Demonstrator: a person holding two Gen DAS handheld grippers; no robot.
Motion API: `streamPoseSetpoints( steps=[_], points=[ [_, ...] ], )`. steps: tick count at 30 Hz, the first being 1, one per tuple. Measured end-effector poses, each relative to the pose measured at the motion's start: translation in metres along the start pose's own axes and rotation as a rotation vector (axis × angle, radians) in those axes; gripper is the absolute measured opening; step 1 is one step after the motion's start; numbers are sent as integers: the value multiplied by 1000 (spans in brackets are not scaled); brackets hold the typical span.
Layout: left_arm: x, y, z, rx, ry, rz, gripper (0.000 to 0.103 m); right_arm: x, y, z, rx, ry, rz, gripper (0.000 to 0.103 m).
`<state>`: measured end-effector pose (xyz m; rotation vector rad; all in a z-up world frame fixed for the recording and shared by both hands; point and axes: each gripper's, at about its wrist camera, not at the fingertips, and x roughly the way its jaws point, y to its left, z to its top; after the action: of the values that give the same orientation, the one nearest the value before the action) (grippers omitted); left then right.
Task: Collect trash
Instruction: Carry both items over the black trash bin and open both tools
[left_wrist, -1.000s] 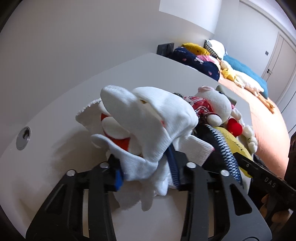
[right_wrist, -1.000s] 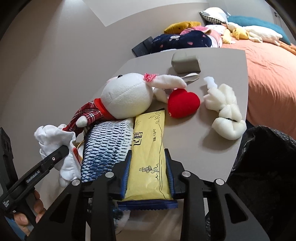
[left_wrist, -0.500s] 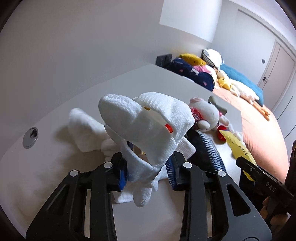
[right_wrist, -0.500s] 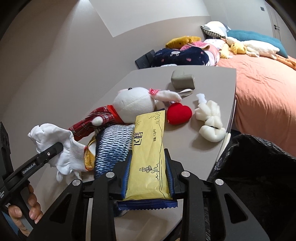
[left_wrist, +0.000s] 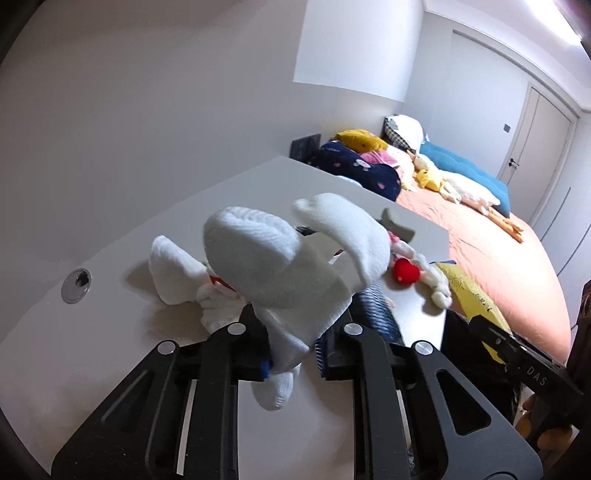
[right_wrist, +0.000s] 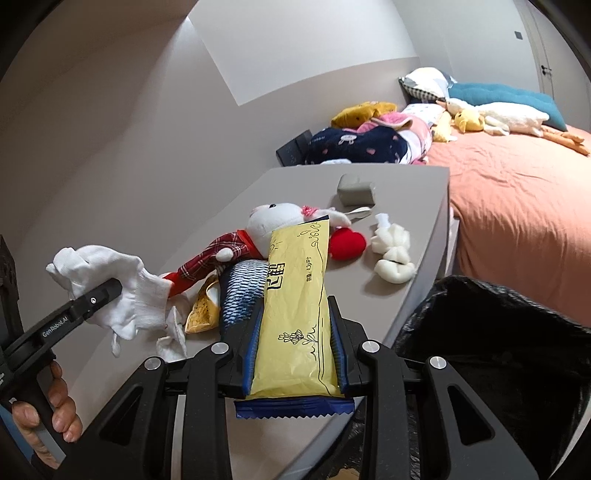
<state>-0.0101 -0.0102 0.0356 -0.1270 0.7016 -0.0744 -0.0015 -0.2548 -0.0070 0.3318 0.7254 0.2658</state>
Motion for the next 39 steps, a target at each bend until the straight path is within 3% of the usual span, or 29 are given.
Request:
streamPoseSetpoints(
  steps=[22, 39],
  points=[
    [-7, -114, -29, 143, 18, -177, 11, -90, -64, -20, 38, -103, -144, 33],
    [7, -204, -70, 315, 114, -318, 11, -148, -128, -37, 118, -163, -305, 33]
  ],
)
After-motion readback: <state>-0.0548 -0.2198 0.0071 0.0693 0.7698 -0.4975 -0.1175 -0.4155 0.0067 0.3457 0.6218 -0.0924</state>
